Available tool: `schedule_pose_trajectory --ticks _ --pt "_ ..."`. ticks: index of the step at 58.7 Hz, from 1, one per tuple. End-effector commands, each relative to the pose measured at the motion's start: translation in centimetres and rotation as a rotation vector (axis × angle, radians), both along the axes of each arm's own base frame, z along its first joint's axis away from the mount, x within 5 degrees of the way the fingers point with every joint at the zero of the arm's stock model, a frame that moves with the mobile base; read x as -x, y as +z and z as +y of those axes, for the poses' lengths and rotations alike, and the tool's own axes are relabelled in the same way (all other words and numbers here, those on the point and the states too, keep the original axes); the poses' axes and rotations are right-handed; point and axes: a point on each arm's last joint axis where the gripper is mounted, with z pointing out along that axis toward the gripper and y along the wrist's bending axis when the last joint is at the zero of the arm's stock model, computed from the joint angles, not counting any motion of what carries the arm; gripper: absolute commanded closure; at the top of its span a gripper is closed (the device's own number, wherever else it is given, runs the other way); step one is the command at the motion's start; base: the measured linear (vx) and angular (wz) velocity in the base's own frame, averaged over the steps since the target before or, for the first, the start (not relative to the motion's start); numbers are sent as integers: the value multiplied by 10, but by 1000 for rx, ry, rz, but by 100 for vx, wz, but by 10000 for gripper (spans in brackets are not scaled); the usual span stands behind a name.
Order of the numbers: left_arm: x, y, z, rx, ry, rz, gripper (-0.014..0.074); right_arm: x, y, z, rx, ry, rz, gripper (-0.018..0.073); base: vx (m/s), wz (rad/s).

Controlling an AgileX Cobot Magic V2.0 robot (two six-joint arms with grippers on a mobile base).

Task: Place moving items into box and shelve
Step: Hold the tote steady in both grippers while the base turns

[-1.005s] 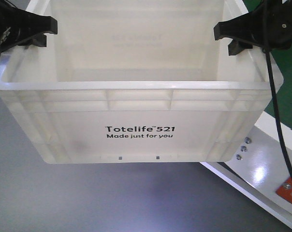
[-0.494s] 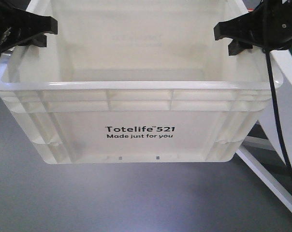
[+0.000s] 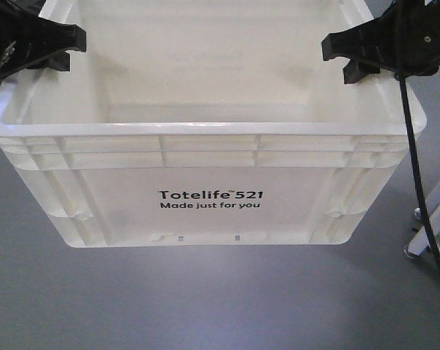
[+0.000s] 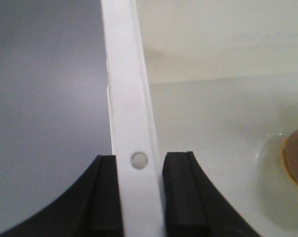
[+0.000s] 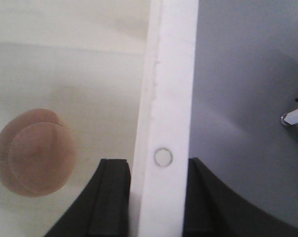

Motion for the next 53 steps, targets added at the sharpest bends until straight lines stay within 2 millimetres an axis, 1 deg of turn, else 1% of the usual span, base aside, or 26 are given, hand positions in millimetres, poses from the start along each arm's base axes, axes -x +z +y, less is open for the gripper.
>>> schedule_pose_trajectory --ticks 1,53 --pt "7 33 6 10 -2 -198 596 7 35 -9 -2 2 -203 564 -12 52" --pt "7 33 6 10 -2 -198 596 7 35 -9 -2 2 -203 564 -7 55"
